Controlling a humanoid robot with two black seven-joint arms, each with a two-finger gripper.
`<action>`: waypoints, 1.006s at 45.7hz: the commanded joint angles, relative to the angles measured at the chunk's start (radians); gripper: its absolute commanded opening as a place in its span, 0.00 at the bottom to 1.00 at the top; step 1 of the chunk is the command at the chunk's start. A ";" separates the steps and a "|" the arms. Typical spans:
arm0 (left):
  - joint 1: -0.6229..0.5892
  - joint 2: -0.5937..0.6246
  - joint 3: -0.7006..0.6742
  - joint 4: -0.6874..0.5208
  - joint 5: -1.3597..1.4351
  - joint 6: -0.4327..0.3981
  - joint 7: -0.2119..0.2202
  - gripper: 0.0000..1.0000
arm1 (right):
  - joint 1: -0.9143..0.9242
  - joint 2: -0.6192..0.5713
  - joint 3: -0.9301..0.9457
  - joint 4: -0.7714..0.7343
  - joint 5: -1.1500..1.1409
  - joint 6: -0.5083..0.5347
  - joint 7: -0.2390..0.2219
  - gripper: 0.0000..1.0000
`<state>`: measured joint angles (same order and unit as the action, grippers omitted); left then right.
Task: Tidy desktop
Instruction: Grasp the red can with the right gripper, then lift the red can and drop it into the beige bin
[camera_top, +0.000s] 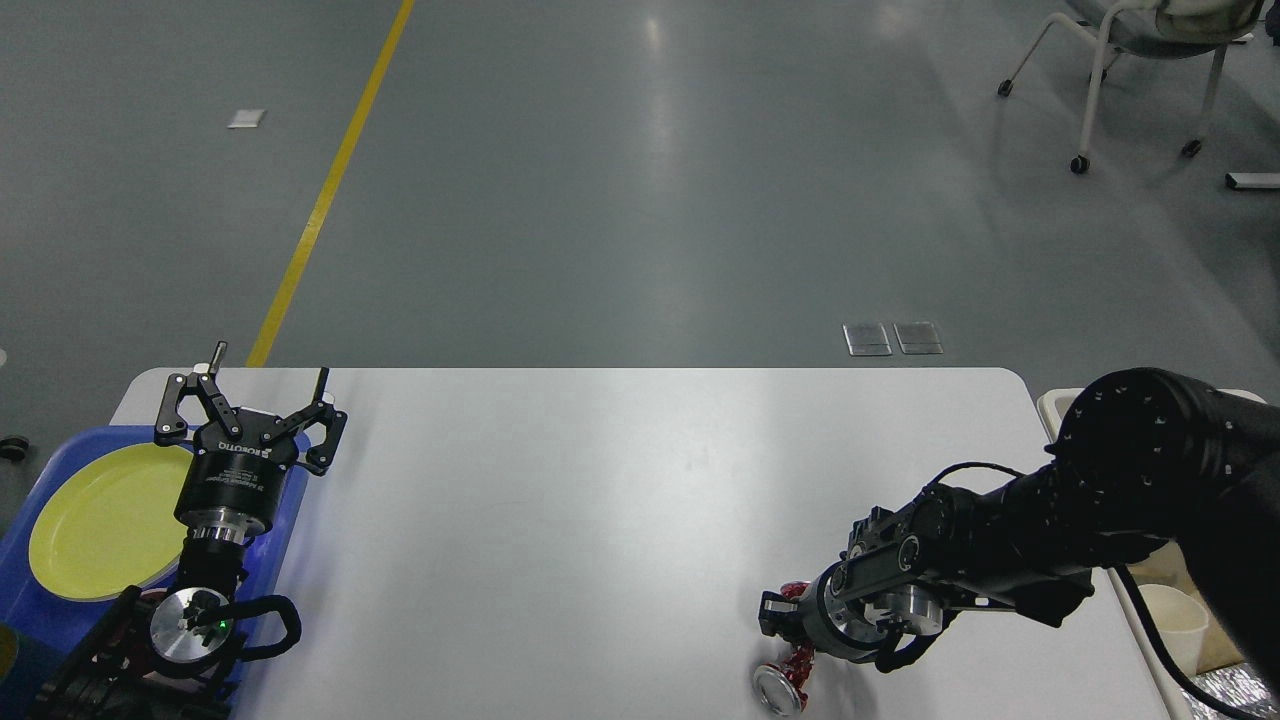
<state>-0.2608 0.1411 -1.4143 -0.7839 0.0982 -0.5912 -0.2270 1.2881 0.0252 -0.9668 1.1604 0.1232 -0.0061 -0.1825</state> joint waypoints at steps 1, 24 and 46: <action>0.000 0.000 0.000 0.000 0.000 -0.001 0.000 0.96 | 0.003 -0.004 0.000 0.004 0.000 0.011 0.000 0.00; -0.002 0.000 0.000 0.000 0.000 0.001 0.000 0.96 | 0.086 -0.045 -0.004 0.068 0.029 0.067 -0.002 0.00; 0.000 0.000 0.000 0.000 0.000 0.001 0.000 0.96 | 0.695 -0.237 -0.179 0.438 0.033 0.357 0.000 0.00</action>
<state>-0.2610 0.1407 -1.4143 -0.7838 0.0981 -0.5912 -0.2270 1.8191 -0.1665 -1.0983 1.5405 0.1526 0.2755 -0.1826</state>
